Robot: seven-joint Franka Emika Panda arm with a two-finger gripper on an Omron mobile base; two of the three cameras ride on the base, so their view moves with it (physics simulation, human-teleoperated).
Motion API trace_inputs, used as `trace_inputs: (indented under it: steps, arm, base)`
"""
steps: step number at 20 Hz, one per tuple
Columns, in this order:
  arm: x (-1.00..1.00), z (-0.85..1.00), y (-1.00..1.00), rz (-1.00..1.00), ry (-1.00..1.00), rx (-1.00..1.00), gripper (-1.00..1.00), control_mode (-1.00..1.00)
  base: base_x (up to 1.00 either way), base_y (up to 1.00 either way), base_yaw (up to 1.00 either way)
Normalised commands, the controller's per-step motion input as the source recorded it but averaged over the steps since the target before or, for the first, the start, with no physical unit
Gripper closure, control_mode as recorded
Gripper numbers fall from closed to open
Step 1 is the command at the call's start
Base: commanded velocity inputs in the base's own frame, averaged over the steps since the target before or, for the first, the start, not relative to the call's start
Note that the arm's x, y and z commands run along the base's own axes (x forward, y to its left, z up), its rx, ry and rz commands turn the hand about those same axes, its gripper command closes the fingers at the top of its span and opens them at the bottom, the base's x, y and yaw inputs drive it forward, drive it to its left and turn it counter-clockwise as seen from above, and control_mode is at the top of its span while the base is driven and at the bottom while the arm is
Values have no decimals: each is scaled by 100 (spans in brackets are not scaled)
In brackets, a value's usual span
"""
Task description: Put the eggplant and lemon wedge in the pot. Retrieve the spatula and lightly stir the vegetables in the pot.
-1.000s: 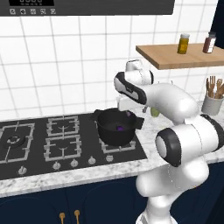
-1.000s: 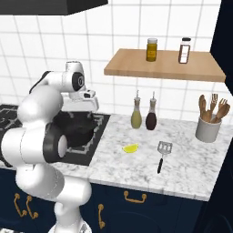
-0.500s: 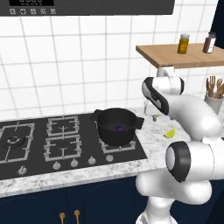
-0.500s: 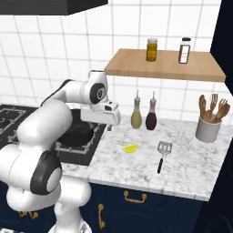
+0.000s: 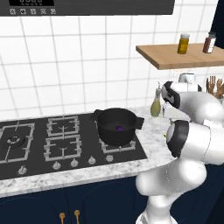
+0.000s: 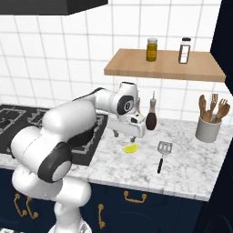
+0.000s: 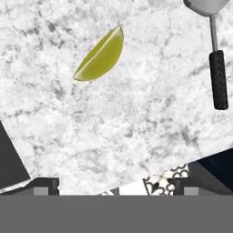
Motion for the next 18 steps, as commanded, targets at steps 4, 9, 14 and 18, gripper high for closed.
trace_inputs:
  steps: [4, 9, 14, 18]
  arm:
    - [49, -55, -39, -9, 0, 12, -100, -100]
    - [48, -52, -1, -3, 0, 9, -100, -100]
    - [23, -50, 0, -7, 0, 0, -100, -100]
    - [24, -43, 0, -7, 0, 0, -100, -100]
  base:
    - [0, 0, 0]
    - [0, 0, 0]
    - [0, 0, 0]
    - [0, 0, 0]
